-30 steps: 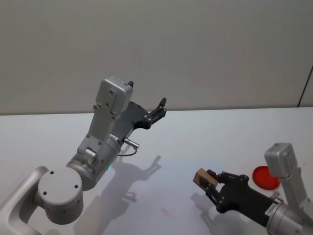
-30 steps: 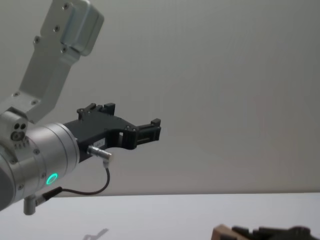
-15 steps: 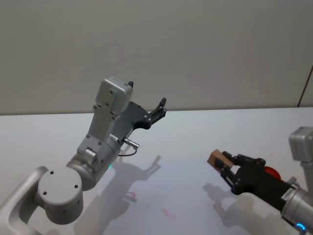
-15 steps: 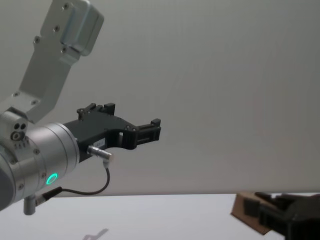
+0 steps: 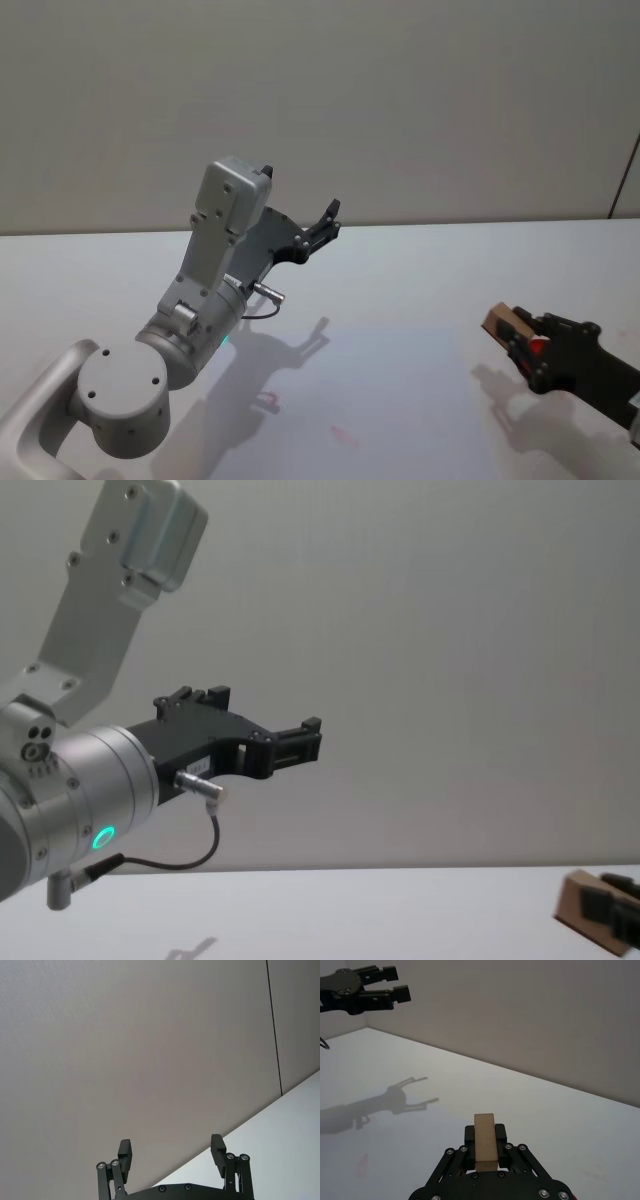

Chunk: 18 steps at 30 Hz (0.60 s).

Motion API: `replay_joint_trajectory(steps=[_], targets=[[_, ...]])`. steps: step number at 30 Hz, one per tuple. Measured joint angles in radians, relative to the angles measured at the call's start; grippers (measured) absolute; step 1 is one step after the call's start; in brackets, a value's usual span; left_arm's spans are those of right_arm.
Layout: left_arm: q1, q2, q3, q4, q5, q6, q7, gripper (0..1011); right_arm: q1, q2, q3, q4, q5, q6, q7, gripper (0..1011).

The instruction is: Use the one hand to pick up the stamp and affix it onto the A4 paper.

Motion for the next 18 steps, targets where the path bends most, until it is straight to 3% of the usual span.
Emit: replay_joint_trajectory(steps=[8, 18], targets=[[0.000, 0.000, 0.000, 0.000, 0.000, 0.000, 0.000, 1001, -0.034, 0.042, 0.024, 0.018, -0.007, -0.026, -0.010, 219], [0.000, 0.000, 0.000, 0.000, 0.000, 0.000, 0.000, 1001, -0.048, 0.062, 0.038, 0.051, -0.020, -0.048, -0.035, 219]])
